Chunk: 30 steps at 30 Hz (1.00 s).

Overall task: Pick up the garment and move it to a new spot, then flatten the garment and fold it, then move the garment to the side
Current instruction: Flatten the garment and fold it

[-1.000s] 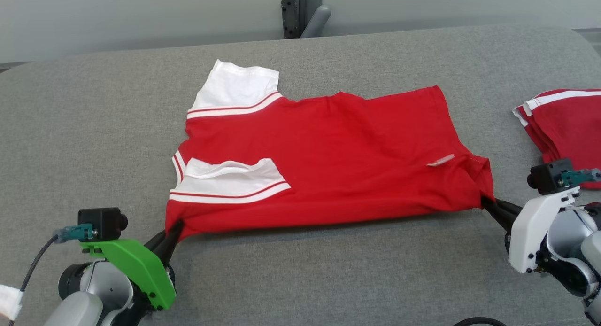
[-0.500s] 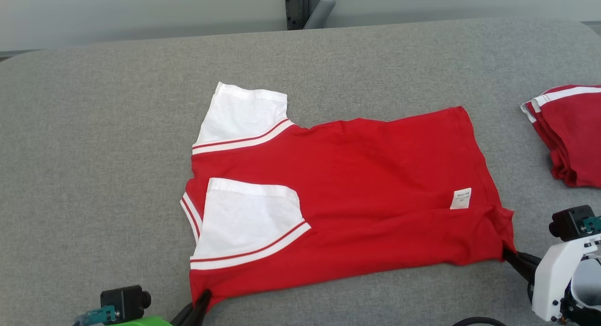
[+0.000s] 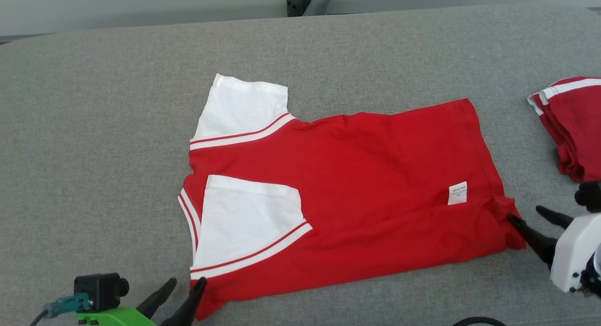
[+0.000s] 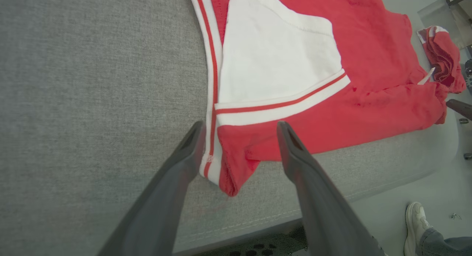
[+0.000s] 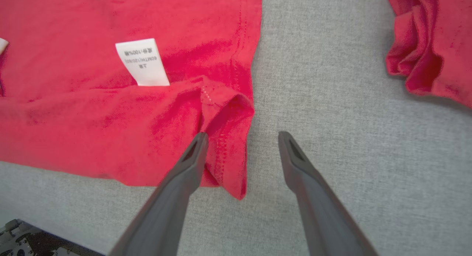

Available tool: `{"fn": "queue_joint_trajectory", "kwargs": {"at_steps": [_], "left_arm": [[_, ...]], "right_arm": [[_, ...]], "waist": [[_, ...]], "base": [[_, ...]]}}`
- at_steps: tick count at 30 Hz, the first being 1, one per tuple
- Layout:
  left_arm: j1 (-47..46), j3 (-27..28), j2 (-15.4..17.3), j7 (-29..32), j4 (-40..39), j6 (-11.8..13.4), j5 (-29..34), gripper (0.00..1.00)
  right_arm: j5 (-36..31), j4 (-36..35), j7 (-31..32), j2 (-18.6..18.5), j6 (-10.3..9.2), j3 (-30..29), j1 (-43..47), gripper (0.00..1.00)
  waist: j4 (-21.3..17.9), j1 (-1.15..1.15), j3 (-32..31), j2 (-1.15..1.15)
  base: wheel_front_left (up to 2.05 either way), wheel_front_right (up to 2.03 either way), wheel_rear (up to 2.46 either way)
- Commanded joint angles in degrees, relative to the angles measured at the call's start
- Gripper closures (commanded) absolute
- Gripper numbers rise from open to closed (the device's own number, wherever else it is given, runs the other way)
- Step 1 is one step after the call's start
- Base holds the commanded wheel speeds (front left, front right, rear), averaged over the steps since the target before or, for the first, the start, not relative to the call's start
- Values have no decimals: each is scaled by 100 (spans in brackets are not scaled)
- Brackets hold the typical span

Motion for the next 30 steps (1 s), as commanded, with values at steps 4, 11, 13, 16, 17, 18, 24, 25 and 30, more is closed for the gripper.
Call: {"fn": "queue_joint_trajectory", "kwargs": {"at_steps": [4,11,13,16,17,18,24,25,30], "left_arm": [[-245,183,555,403,-839,-56,38,0],[-2314,548,903,1148,-656,-330,38,0],[-3161,412,703,1570,-181,-448,-137,0],[-4337,260,382,2071,607,-558,-311,0],[-4657,213,256,2181,854,-602,-345,0],[-4956,179,140,2264,1130,-648,-344,0],[-5951,14,-234,2514,2455,-875,-380,0],[-6029,-7,-259,2538,2606,-905,-372,0],[-6246,-46,-309,2580,3188,-1072,-431,0]], "right_arm": [[-140,-588,305,-252,-9,-521,-428,0],[-827,-918,1035,-122,-9,-795,-1713,0],[-946,-753,1276,29,-9,-656,-2129,0],[-1088,-468,1526,174,-9,-386,-2704,0],[-1115,-361,1572,222,-9,-317,-2855,0],[-1154,-250,1603,263,-9,-220,-2987,0],[-1241,344,1581,431,-9,385,-3563,0],[-1238,420,1565,449,-9,493,-3631,0],[-1193,701,1424,569,-9,965,-4043,0]], "waist": [[-45,0,424,0],[39,0,1413,0],[78,0,1625,0],[81,0,1857,0],[73,0,1912,0],[58,0,1954,0],[-140,0,1992,0],[-173,0,1983,0],[-349,0,2021,0]], "base": [[0,0,0],[0,0,0],[0,0,0],[0,0,0],[0,0,0],[0,0,0],[0,0,0],[0,0,0],[0,0,0]]}}
